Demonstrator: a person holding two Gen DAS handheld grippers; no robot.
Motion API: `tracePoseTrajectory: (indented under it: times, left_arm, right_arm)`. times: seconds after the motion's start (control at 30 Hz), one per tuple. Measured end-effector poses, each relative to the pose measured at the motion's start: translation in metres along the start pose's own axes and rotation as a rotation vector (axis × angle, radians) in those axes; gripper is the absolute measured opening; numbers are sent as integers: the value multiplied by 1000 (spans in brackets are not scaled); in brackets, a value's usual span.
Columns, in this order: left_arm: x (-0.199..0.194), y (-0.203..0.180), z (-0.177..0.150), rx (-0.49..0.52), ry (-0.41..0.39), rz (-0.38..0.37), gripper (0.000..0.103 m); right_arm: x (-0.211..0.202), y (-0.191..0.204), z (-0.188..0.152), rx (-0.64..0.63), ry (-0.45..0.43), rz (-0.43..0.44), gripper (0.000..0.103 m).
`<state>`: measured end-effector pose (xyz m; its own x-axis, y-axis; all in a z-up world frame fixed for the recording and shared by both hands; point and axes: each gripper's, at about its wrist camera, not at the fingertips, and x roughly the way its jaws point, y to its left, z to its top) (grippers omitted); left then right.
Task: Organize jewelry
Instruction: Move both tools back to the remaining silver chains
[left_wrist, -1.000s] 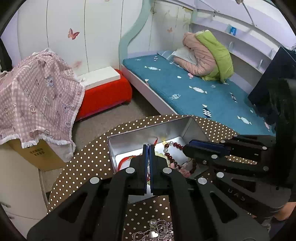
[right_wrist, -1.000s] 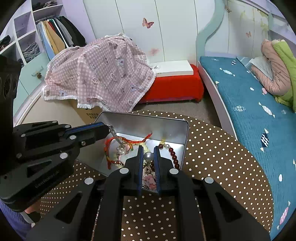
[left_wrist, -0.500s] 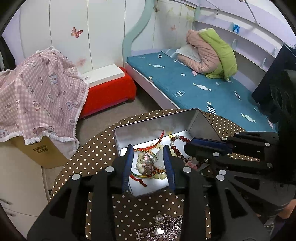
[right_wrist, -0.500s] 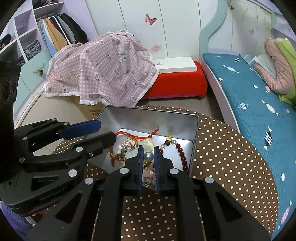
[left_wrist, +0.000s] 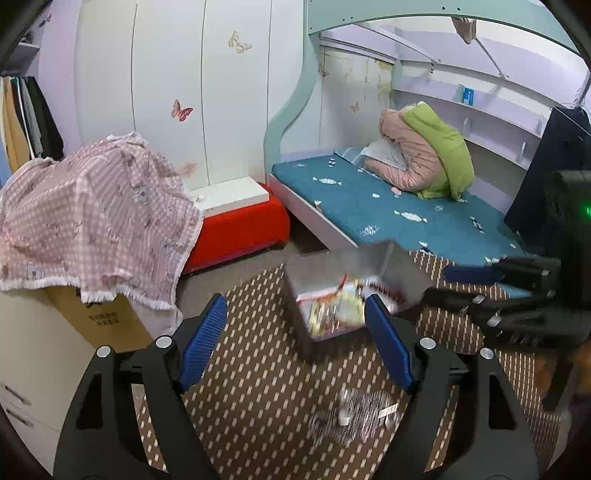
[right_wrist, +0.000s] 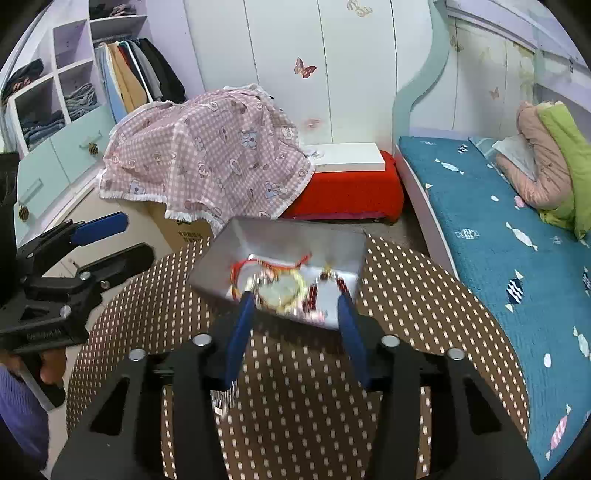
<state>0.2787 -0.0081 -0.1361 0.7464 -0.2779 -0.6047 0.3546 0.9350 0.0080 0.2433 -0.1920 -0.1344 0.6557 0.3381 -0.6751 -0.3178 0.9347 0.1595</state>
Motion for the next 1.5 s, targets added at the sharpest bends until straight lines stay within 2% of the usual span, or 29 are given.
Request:
tracePoseTrajectory:
  times: [0.1, 0.33, 0.4, 0.67, 0.7, 0.73, 0.8, 0.87, 1.03, 1.13, 1.2, 1.33, 1.5]
  left_arm:
    - [-8, 4, -22, -2, 17, 5, 78]
    - [-5, 6, -71, -53, 92, -20, 78]
    - [-3, 2, -79, -56, 111, -36, 78]
    - [16, -15, -101, -27, 182, -19, 77]
    - [19, -16, -102, -30, 193, -20, 74]
    - [23, -17, -104, -26, 210, -24, 64]
    - [30, -19, -105, -19, 245, -40, 56]
    - [32, -23, -106, -1, 244, -37, 53]
    - [34, -26, -101, 8, 256, -74, 2]
    - [27, -26, -97, 12, 252, -78, 2]
    - [15, -17, -89, -32, 231, -130, 2]
    - [-21, 2, -65, -83, 140, -139, 2]
    - [-64, 15, -38, -80, 27, -109, 2]
  right_arm:
    - [-5, 3, -19, -2, 11, 15, 47]
    - [-6, 17, -57, -28, 34, -24, 54]
    - [-3, 21, -66, -25, 46, -22, 55]
    - [5, 31, -86, -11, 81, -3, 58]
    - [5, 30, -87, -6, 83, -2, 59]
    - [5, 29, -87, -2, 85, -2, 59]
    - [4, 28, -87, 2, 83, -5, 60]
    - [4, 26, -86, 13, 85, -1, 60]
    - [5, 23, -86, 19, 89, 3, 60]
    - [8, 26, -85, 16, 95, 4, 60]
    - [9, 28, -83, 13, 96, 7, 60]
    - [12, 31, -81, 9, 101, 12, 60]
    - [20, 42, -81, -14, 121, 18, 60]
